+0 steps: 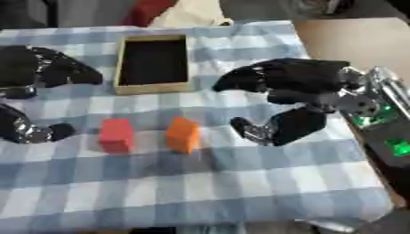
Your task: Pick up objects on the table and place them in the box.
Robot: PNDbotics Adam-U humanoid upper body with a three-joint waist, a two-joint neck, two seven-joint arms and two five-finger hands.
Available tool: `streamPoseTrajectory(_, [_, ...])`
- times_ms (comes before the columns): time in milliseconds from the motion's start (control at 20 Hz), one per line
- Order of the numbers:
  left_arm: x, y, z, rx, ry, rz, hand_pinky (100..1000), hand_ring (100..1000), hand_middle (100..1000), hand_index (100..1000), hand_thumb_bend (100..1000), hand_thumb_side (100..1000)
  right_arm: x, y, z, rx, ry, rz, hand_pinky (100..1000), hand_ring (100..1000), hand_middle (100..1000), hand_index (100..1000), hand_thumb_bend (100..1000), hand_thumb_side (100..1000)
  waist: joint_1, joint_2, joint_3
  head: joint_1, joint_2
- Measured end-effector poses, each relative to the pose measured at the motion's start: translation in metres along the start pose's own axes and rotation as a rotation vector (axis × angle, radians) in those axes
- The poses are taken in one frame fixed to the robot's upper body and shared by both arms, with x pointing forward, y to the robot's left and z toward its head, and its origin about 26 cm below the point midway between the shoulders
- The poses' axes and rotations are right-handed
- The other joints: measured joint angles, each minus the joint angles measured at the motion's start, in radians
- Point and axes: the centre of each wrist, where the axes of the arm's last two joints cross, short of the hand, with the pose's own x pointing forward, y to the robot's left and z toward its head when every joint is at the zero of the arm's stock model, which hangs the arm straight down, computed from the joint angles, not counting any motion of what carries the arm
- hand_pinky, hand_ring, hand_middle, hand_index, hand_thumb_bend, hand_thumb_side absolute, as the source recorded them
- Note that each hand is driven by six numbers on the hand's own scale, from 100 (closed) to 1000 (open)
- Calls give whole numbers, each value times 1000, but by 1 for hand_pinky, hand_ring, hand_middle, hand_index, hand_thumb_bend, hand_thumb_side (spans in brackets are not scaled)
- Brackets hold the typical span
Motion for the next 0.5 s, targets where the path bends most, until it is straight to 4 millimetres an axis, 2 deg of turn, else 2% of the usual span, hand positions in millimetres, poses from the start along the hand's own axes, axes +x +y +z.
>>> streamPoseTrajectory(500, [0,2,-2,3,-10,2,806,853,862,1000,377,1000,0,0,0,2,-1,-1,913,864,931,1000,100,925,0,-3,-1,-1,0])
